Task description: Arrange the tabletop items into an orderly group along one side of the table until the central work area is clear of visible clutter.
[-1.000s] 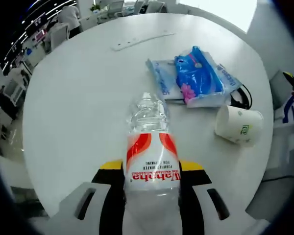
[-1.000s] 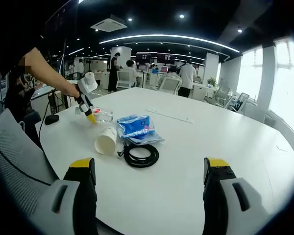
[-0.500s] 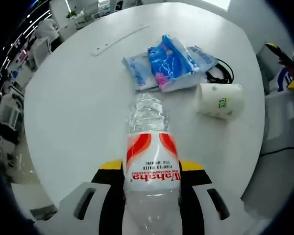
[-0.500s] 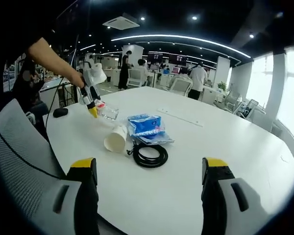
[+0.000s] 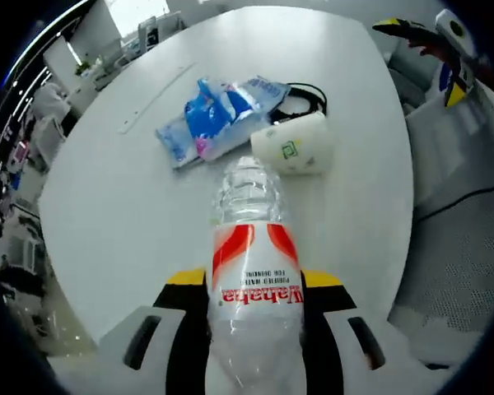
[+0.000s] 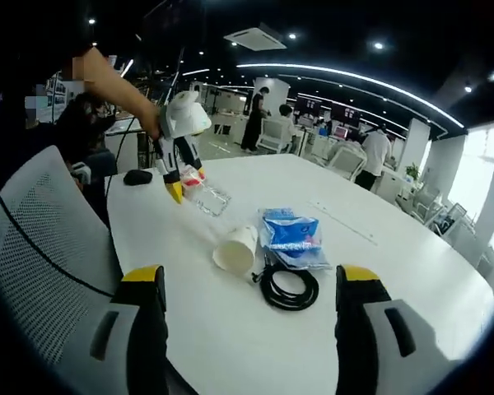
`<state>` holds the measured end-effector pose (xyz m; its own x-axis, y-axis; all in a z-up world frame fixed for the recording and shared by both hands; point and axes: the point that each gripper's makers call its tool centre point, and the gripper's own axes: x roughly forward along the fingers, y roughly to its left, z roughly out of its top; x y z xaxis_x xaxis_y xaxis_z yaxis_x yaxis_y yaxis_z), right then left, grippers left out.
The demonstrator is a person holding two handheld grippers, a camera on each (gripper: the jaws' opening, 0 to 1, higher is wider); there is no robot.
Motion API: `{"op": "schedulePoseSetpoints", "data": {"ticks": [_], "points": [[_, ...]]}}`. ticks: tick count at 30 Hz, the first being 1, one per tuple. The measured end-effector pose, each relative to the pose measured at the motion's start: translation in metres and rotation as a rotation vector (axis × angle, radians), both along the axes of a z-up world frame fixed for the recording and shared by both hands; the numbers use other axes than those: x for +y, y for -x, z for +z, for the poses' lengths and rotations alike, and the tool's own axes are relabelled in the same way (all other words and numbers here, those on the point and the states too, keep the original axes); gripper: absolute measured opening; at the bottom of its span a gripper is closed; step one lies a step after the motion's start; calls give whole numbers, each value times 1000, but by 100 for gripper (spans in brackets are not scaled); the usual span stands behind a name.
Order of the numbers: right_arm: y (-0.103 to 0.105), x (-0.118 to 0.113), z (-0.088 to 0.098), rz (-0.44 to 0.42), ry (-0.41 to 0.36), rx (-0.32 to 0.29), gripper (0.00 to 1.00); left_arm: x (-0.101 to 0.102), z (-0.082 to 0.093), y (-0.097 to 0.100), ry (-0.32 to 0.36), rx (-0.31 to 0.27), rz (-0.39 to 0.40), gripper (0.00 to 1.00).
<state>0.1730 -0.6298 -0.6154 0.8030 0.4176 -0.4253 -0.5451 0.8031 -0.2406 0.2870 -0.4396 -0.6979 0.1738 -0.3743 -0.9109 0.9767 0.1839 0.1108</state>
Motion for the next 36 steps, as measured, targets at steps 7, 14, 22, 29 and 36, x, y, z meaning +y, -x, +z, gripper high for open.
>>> {"op": "schedulePoseSetpoints", "data": {"ticks": [7,14,22,29,36], "points": [[-12,44,8,147,10,-14,80,-11,12,38,-6,13,-139,37],[-7,71,3,242,22,-4,76,-31,27,67,20,-3,-247,37],[-3,92,-3,320,59,7,73,-51,38,89,26,-32,-371,37],[-4,103,-10,383,120,13,66,-60,44,105,3,-61,-482,37],[-1,113,-19,439,197,19,55,-69,48,118,-22,-88,-556,38]]}}
